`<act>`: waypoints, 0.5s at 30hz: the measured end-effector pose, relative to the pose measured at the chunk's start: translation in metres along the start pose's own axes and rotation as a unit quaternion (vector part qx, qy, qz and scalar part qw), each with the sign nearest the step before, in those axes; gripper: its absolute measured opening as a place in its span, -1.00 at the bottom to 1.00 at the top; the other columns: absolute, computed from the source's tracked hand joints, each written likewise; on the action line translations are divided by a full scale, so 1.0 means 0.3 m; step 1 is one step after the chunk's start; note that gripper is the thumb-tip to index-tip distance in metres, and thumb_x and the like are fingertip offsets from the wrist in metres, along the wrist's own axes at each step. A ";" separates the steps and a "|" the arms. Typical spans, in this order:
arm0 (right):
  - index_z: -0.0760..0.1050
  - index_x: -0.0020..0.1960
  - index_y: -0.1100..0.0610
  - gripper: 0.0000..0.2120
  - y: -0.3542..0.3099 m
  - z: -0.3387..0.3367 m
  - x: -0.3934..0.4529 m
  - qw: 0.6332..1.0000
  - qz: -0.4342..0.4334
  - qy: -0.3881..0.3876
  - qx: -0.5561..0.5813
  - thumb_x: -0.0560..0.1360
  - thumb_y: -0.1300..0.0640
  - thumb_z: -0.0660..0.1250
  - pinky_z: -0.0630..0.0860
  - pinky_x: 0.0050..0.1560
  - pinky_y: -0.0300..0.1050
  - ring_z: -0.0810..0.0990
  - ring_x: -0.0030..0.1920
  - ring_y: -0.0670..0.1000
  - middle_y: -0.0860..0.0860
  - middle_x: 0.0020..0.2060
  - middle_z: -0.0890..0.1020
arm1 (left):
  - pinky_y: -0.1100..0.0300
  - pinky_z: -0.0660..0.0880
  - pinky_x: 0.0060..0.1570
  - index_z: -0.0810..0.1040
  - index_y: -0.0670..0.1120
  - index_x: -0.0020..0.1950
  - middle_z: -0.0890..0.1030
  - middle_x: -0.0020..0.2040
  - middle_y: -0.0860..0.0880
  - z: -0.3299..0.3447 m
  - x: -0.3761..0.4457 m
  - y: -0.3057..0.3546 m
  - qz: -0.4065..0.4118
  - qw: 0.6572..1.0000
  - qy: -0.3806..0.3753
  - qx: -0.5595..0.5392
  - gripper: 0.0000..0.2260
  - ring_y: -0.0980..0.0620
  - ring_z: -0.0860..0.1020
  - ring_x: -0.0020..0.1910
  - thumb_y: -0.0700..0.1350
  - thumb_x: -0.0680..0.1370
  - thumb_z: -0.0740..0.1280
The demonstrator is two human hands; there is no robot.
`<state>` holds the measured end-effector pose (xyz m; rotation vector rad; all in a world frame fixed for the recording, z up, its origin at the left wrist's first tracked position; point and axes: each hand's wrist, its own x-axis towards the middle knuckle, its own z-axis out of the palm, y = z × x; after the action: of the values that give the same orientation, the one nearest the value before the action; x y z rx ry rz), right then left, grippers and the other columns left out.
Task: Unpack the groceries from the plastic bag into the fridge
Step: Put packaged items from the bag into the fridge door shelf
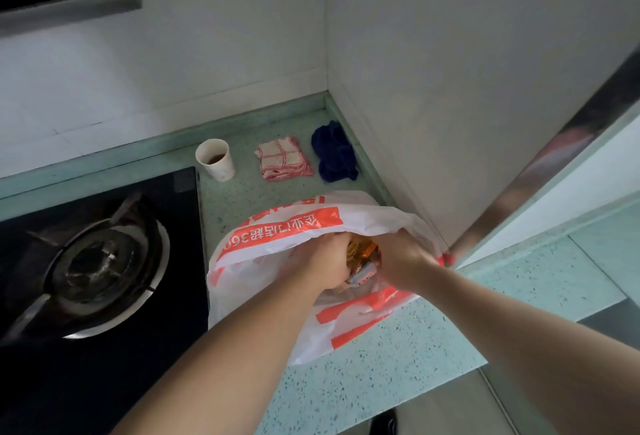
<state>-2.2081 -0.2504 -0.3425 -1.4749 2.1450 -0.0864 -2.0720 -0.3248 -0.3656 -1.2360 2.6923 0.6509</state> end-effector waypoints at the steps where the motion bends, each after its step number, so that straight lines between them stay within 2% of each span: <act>1: 0.43 0.19 0.13 -0.73 -0.003 0.001 0.008 1.000 0.006 -0.009 -0.004 0.52 0.31 0.20 0.45 -0.39 -0.23 0.46 -0.32 -0.07 -0.02 -0.27 0.46 | -0.04 0.54 0.14 0.37 0.09 0.37 0.54 0.25 -0.02 -0.002 0.004 -0.005 -0.006 1.000 -0.010 -0.005 -0.43 -0.11 0.54 0.18 -0.14 0.39 0.42; 3: 0.46 0.19 0.12 -0.69 -0.011 -0.002 0.024 1.000 0.012 -0.014 -0.010 0.49 0.34 0.23 0.34 -0.47 -0.26 0.44 -0.36 -0.08 -0.02 -0.29 0.45 | -0.05 0.52 0.20 0.34 0.11 0.40 0.51 0.30 -0.02 0.002 0.015 -0.026 -0.001 1.000 -0.013 -0.017 -0.41 -0.10 0.51 0.24 -0.17 0.42 0.42; 5: 0.44 0.24 0.06 -0.62 -0.015 0.002 0.038 1.000 0.005 -0.005 -0.013 0.48 0.35 0.25 0.32 -0.47 -0.27 0.46 -0.33 -0.08 -0.03 -0.26 0.46 | -0.02 0.51 0.21 0.36 0.06 0.39 0.51 0.28 -0.04 0.007 0.019 -0.052 -0.004 1.000 -0.022 -0.012 -0.48 -0.09 0.52 0.22 -0.20 0.47 0.40; 7: 0.44 0.24 0.05 -0.64 -0.021 0.017 0.040 1.000 0.013 0.003 -0.017 0.50 0.33 0.23 0.36 -0.42 -0.24 0.49 -0.27 -0.05 -0.04 -0.24 0.46 | 0.03 0.53 0.14 0.39 0.03 0.35 0.53 0.22 -0.06 0.016 0.023 -0.079 -0.028 0.999 -0.038 -0.002 -0.55 -0.09 0.54 0.15 -0.22 0.49 0.36; 11: 0.54 0.07 0.10 -0.77 -0.022 0.022 0.039 0.999 0.032 -0.002 -0.043 0.53 0.28 0.16 0.46 -0.34 -0.17 0.53 -0.25 -0.03 -0.01 -0.24 0.52 | 0.02 0.56 0.07 0.44 -0.02 0.22 0.55 0.11 -0.07 0.017 0.031 -0.111 -0.050 0.997 -0.051 -0.004 -0.72 -0.08 0.55 0.03 -0.17 0.52 0.31; 15: 0.56 0.09 0.07 -0.72 -0.013 0.008 0.027 0.997 0.000 -0.030 -0.070 0.50 0.32 0.20 0.43 -0.41 -0.20 0.48 -0.34 -0.07 -0.03 -0.29 0.51 | 0.02 0.58 0.04 0.43 0.01 0.24 0.54 0.09 -0.03 0.012 0.019 -0.136 -0.055 0.998 -0.036 -0.019 -0.64 -0.04 0.56 0.01 -0.15 0.48 0.40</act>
<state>-2.2058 -0.2584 -0.3464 -1.5358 2.1400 0.1099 -2.0459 -0.3508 -0.3842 -1.3323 2.5447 0.7191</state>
